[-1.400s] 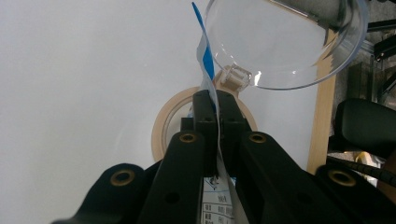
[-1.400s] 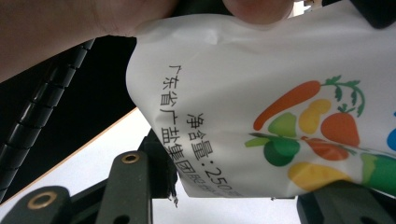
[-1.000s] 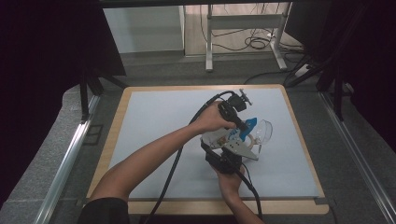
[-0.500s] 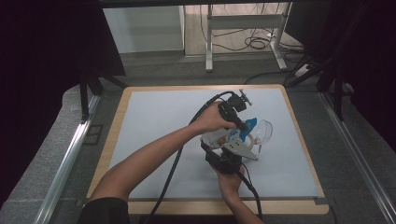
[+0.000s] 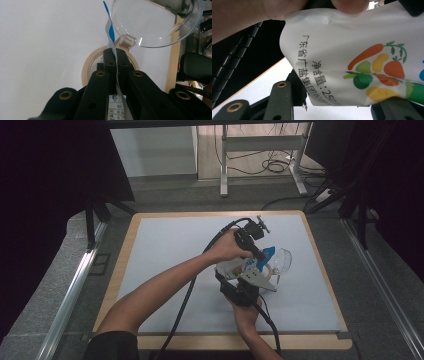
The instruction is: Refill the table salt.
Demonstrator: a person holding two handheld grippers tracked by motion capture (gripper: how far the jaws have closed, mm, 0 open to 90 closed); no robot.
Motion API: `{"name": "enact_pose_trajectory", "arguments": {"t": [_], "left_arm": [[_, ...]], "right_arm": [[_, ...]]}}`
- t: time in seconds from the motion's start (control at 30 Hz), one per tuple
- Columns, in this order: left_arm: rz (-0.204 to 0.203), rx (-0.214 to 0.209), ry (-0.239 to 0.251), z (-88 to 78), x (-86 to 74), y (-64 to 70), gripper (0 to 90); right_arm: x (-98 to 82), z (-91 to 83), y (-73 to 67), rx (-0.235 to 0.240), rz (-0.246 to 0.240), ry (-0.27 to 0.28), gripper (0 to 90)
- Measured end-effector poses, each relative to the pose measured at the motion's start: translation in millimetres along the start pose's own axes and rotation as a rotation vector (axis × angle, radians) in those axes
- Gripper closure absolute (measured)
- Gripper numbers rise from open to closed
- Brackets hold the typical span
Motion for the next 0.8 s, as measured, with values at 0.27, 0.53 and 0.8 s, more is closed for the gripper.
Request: {"name": "enact_pose_trajectory", "arguments": {"t": [0.27, 0.53, 0.8], "left_arm": [[-0.014, 0.009, 0.041, -4.8, -5.6, -1.4, 89.6], [-0.019, 0.015, 0.076, -10.6, -10.5, -1.3, 89.6], [-0.029, 0.013, 0.095, -10.4, -11.9, -0.9, 89.6]], "right_arm": [[-4.7, 2.8, 0.2, 0.004, -0.022, -0.016, 53.9], [-9.9, 4.2, 0.4, 0.004, -0.037, -0.026, 53.9], [-14.1, 3.8, 2.5, -0.001, -0.04, -0.039, 53.8]]}}
Point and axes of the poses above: each handheld gripper's, and its own axes: z roughly forward along the jaws, x roughly out of its top, y roughly to its right, the point moved 5 cm from there along z, roughly forward along the jaws, and after that the axes turned 8 degrees about z, right-handed, at the moved point
